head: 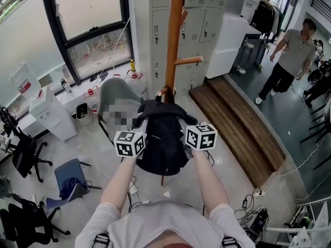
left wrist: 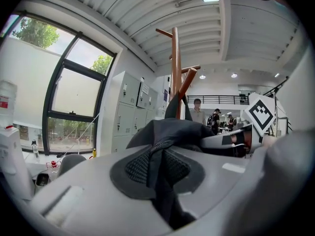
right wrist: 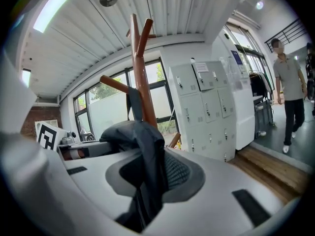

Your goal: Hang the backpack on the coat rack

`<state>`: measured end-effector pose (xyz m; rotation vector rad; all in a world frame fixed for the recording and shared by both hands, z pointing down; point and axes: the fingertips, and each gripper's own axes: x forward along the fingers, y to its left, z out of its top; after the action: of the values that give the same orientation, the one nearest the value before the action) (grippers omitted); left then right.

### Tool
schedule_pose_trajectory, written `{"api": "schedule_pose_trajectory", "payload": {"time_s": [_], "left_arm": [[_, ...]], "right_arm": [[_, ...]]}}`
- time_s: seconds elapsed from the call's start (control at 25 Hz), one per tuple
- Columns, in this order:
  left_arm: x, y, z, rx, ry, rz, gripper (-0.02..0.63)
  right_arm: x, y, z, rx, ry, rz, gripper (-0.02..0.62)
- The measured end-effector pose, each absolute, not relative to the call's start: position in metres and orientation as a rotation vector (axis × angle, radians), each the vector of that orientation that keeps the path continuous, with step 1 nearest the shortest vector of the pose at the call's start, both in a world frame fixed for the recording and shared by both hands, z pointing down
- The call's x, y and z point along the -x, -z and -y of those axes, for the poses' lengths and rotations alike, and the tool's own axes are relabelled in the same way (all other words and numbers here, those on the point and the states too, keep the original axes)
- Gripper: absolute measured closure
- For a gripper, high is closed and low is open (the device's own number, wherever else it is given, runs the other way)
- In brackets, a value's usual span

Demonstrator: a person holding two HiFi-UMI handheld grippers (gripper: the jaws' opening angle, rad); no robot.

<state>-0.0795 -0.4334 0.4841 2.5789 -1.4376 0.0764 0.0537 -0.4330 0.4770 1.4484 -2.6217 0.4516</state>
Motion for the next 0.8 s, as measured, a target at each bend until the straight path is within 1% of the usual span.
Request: {"api": "schedule_pose_trajectory", "payload": {"time_s": [0.8], "left_arm": [[0.084, -0.496, 0.373, -2.634, -0.094, 1.646, 0.563]], "right_arm": [[-0.05, -0.487, 0.373, -1.598, -0.128, 2.563, 0.522]]}}
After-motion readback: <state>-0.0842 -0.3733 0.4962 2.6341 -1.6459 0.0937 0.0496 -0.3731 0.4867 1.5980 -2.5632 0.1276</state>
